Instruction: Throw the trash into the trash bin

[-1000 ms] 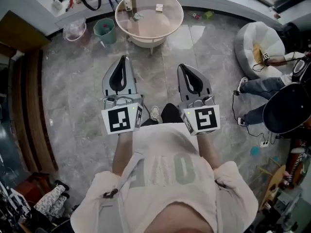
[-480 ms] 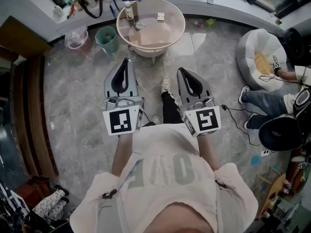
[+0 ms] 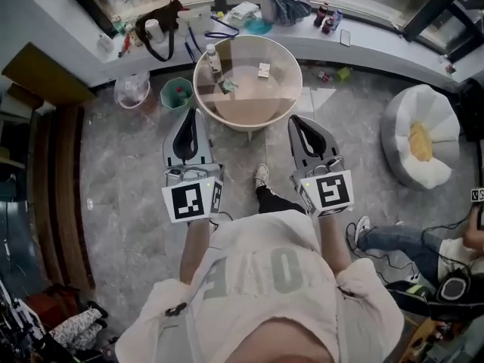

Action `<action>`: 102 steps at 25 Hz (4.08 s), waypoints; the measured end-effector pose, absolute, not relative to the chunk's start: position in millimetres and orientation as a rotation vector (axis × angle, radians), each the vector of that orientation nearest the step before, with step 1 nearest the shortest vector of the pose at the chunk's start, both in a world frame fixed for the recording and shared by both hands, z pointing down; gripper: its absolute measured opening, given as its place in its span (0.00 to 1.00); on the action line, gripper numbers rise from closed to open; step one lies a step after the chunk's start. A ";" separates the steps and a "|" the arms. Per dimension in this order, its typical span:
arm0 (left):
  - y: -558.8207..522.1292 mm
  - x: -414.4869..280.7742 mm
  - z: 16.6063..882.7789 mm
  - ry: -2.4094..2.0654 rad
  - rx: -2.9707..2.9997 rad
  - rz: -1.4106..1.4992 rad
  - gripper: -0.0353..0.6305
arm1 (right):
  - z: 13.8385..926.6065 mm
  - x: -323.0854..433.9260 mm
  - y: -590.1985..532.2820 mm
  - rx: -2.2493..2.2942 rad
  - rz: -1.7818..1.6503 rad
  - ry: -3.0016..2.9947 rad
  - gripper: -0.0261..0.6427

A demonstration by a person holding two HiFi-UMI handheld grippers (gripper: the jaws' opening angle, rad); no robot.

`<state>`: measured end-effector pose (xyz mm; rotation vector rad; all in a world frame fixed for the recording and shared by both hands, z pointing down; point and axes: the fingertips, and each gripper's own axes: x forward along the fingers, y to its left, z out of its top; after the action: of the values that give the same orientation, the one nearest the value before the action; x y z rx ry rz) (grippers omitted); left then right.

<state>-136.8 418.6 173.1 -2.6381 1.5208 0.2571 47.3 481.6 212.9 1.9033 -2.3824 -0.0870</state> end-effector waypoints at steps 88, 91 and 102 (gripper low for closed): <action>-37.4 -36.2 218.7 1.593 -2.700 0.076 0.07 | 223.2 86.3 8.6 1.805 0.073 -2.546 0.06; -40.7 -42.0 228.5 1.622 -2.702 0.049 0.07 | 233.5 82.4 1.6 1.768 0.070 -2.541 0.06; -47.1 -47.6 287.5 1.631 -2.868 -0.088 0.26 | 282.3 70.3 -22.3 1.696 0.236 -2.545 0.06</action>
<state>-47.6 -47.1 287.5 -2.8684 1.6314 -0.0879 70.3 -22.3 282.3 1.6957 -2.5447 0.2363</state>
